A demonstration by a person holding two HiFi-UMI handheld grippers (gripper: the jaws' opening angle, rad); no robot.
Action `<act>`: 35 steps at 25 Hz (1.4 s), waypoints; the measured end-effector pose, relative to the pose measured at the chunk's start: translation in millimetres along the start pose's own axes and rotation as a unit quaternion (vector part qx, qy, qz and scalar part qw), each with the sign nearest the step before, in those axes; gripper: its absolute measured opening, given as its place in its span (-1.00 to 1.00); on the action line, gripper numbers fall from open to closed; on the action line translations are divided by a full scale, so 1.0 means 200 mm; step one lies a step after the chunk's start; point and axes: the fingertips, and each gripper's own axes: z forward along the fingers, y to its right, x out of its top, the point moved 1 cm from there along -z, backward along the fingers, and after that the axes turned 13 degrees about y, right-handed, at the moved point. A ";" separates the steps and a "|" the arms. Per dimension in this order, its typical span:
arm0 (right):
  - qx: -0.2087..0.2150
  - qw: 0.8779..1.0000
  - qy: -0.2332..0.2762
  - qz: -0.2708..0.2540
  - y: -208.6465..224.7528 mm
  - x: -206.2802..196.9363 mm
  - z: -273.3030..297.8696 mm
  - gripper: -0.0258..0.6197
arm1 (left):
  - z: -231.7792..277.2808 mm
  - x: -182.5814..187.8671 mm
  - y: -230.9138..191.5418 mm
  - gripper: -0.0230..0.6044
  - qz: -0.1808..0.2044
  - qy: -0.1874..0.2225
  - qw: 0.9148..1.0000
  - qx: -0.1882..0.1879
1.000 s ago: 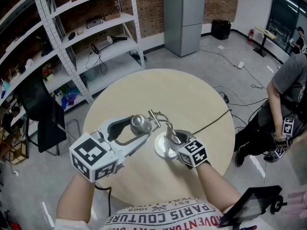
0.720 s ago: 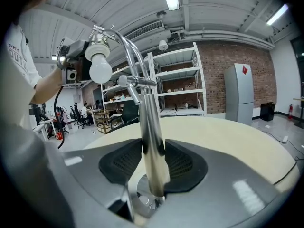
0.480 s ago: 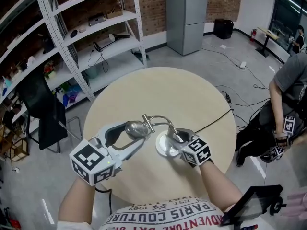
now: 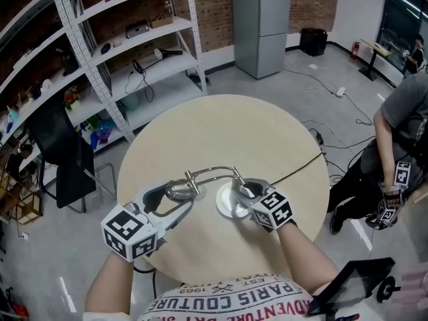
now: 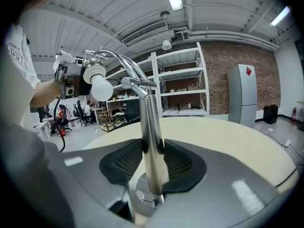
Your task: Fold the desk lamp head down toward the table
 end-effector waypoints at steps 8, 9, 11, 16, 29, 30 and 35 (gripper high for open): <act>0.003 1.000 -0.002 -0.006 0.01 0.01 0.00 -0.50 | -0.02 -0.10 -0.01 -0.11 -0.017 -0.015 1.000 0.010; 0.004 1.000 -0.002 -0.007 0.01 0.01 0.00 -0.50 | -0.03 -0.11 -0.01 -0.11 -0.020 -0.018 1.000 0.011; 0.008 1.000 -0.003 -0.010 0.01 0.01 0.00 -0.50 | -0.03 -0.14 -0.01 -0.11 -0.025 -0.020 0.999 0.014; 0.014 1.000 -0.006 -0.017 0.00 0.01 0.02 -0.50 | -0.05 -0.26 -0.04 -0.11 -0.045 -0.029 0.998 0.015; 0.034 0.999 -0.012 -0.028 -0.02 0.01 -0.02 -0.50 | -0.03 -0.52 -0.02 -0.10 -0.091 -0.001 0.996 -0.001; 0.035 0.999 -0.012 -0.029 -0.02 0.01 -0.02 -0.50 | -0.03 -0.53 -0.02 -0.10 -0.091 0.002 0.996 -0.003; 0.037 0.999 -0.009 -0.031 -0.01 0.04 -0.02 -0.50 | 0.00 -0.56 -0.02 -0.10 -0.093 0.004 0.996 -0.009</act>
